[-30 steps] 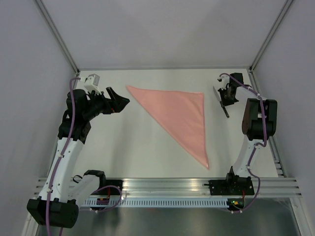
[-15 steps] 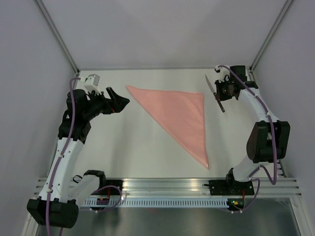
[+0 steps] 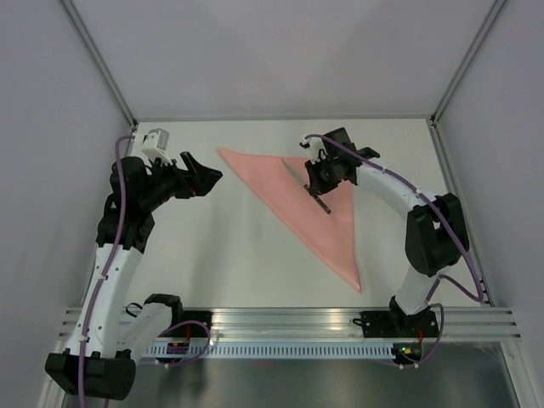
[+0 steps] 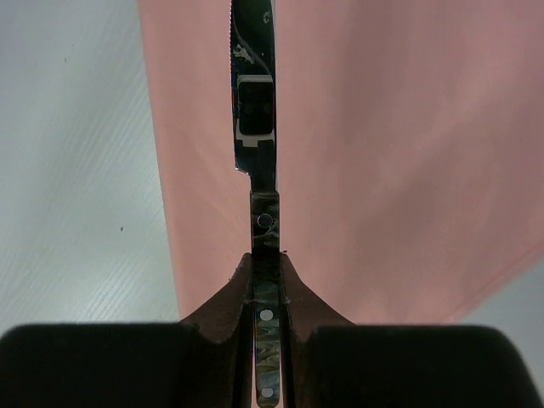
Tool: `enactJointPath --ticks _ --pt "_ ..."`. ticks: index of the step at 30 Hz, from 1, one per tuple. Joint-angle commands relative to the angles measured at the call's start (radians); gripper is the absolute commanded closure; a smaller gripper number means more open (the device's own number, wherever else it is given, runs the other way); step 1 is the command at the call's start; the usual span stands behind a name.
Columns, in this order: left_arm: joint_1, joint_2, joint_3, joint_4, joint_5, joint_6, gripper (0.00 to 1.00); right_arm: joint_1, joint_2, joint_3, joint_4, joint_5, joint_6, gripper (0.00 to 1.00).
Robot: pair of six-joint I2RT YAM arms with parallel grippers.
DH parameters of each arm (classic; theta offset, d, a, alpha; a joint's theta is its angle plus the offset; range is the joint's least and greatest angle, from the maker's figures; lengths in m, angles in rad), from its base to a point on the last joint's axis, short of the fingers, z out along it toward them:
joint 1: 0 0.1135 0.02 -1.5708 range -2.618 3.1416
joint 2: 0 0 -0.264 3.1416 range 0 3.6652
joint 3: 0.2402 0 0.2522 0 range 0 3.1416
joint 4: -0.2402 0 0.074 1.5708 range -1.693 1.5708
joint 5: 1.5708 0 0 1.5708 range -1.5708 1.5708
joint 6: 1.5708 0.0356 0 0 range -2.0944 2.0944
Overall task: Fold the napkin, place the utensils inside, and roll it up
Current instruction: Place the knife on the napkin.
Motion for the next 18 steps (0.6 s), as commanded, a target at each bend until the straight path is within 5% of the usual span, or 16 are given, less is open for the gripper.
enactJointPath --ticks 1,18 --pt "-0.003 -0.023 0.038 -0.037 -0.013 -0.009 0.07 0.053 0.072 0.056 0.025 0.024 0.073 1.00" --pt "-0.003 -0.036 0.021 -0.067 -0.058 0.005 0.07 0.236 0.241 0.036 0.195 0.105 0.129 1.00"
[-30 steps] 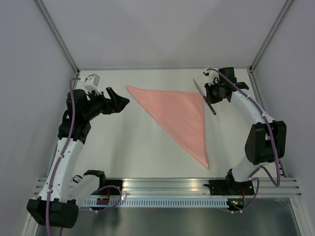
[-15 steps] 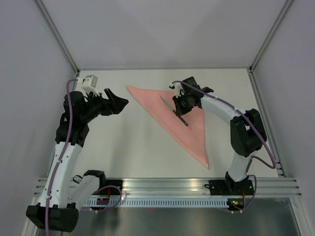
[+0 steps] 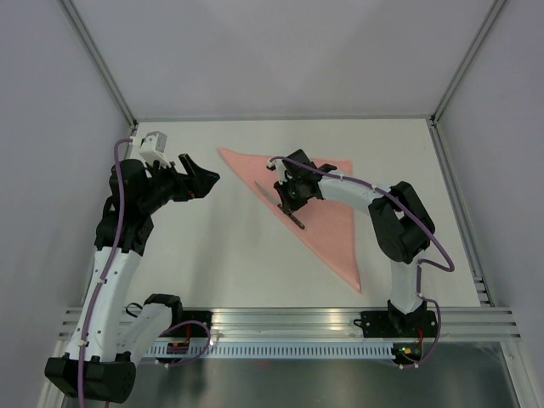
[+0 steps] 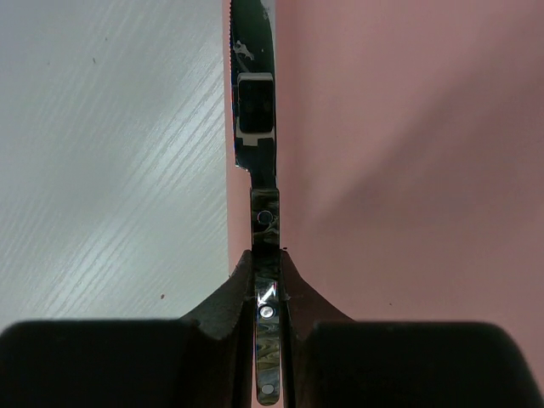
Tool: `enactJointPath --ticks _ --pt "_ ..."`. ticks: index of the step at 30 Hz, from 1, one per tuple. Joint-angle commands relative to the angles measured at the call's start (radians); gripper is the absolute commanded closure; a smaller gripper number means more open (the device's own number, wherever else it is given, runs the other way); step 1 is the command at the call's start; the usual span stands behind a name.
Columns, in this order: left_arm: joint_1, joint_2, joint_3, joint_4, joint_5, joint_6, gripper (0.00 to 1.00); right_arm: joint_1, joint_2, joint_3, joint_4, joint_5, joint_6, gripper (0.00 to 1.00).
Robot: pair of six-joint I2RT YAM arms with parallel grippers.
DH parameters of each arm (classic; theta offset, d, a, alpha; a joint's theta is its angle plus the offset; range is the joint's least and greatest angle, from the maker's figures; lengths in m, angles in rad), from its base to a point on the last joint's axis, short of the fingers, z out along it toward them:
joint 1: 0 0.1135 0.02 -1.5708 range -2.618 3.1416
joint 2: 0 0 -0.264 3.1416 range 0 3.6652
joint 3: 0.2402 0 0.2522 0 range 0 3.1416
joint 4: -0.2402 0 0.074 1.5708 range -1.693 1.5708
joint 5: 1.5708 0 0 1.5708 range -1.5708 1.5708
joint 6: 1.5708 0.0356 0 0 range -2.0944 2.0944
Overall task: Fold the napkin, place the utensils inside, and roll it up
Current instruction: Place the knife on the napkin.
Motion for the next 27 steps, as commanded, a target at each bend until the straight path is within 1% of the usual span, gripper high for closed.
enactJointPath --ticks 1,27 --pt "-0.003 -0.012 0.020 -0.015 -0.011 0.005 0.07 0.020 0.017 0.011 0.046 0.040 0.036 1.00" --pt "-0.003 -0.007 -0.001 -0.013 -0.008 0.009 0.07 0.027 0.031 -0.041 0.069 0.069 0.042 1.00"
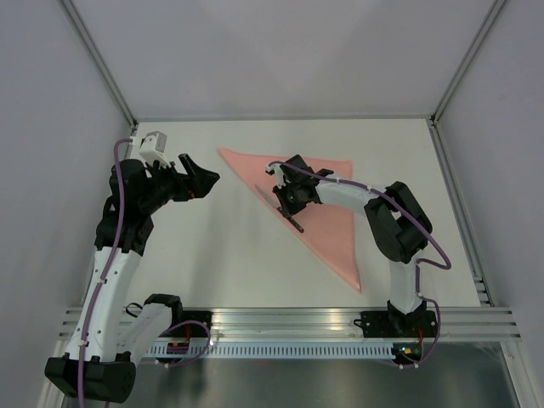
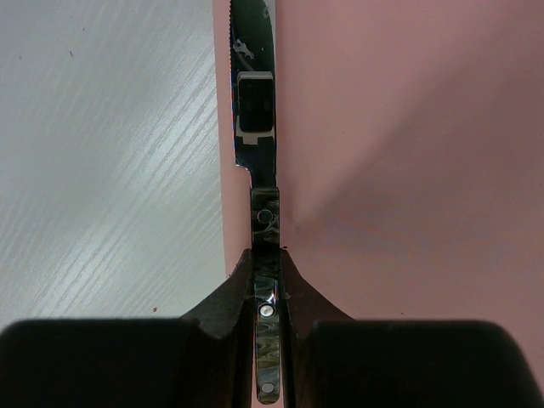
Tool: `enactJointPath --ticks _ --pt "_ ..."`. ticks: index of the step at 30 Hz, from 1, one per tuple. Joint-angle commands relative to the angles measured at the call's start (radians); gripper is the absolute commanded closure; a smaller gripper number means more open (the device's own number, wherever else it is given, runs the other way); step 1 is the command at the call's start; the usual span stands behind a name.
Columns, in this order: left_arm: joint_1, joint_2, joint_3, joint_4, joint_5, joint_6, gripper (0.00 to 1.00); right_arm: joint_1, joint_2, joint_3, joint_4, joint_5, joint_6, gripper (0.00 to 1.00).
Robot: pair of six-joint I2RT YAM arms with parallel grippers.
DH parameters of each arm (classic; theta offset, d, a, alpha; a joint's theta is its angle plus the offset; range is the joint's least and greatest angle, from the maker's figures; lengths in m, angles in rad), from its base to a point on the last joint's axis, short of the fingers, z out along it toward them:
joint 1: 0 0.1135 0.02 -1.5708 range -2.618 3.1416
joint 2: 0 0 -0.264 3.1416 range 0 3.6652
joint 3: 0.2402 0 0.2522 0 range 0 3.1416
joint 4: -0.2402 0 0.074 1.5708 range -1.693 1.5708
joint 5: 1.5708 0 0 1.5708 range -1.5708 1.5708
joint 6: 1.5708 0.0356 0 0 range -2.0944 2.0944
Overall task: Fold the napkin, place the utensils inside, and roll it up
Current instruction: Place the knife on the napkin.
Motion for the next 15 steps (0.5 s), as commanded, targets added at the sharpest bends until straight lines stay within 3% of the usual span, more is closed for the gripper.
enactJointPath --ticks 1,9,15 --pt "-0.003 -0.007 -0.003 -0.013 -0.006 0.011 0.07 0.002 0.007 -0.005 0.019 0.026 0.021 1.00" --pt "-0.003 -0.004 -0.003 -0.011 -0.006 0.015 0.06 0.004 0.004 -0.005 0.013 0.008 0.009 0.96" --pt "-0.003 0.000 0.000 -0.008 -0.006 0.017 0.05 0.002 -0.011 0.002 -0.001 -0.009 0.003 0.75"
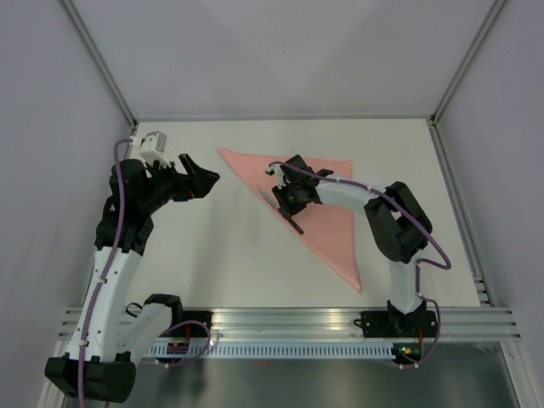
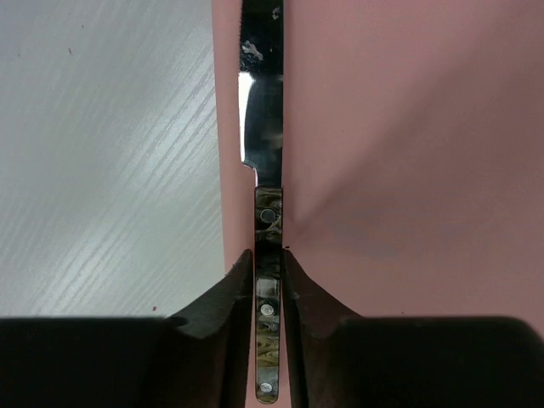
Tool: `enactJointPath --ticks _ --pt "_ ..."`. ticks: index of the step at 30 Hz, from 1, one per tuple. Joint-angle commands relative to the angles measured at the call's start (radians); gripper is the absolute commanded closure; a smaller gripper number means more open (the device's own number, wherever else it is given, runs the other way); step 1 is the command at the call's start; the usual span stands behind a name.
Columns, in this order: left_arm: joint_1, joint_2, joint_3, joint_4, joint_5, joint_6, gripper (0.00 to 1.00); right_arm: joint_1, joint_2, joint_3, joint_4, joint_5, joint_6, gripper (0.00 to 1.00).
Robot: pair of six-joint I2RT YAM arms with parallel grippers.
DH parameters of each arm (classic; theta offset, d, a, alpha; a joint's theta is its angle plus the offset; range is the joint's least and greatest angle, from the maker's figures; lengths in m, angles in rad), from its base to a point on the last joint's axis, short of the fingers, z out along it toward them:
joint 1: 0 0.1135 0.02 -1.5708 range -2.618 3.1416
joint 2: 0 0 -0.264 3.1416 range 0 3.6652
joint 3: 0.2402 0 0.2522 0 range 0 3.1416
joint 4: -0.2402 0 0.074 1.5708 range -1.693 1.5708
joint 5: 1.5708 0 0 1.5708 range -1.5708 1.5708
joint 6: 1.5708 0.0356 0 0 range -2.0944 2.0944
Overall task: Fold the napkin, place the utensils inside, and roll it up
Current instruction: Place the knife on the napkin.
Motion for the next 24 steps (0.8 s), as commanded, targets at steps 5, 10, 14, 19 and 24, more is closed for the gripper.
enactJointPath --ticks 5,10,14,19,24 --pt "-0.003 0.001 0.007 -0.001 -0.001 0.023 0.05 0.002 -0.033 0.021 -0.026 -0.035 0.003 0.54" --pt "-0.007 -0.008 -0.025 0.092 0.049 0.032 0.02 -0.016 -0.097 0.077 -0.080 -0.041 -0.015 0.50" --pt "-0.099 0.003 -0.075 0.217 -0.001 0.044 0.05 -0.116 -0.148 0.192 -0.158 -0.094 -0.018 0.49" --pt "-0.455 0.024 -0.157 0.383 -0.280 0.154 0.05 -0.359 -0.248 0.231 -0.212 -0.193 0.012 0.49" --pt "-0.792 0.079 -0.338 0.628 -0.464 0.295 0.04 -0.562 -0.370 0.151 -0.223 -0.286 0.021 0.49"
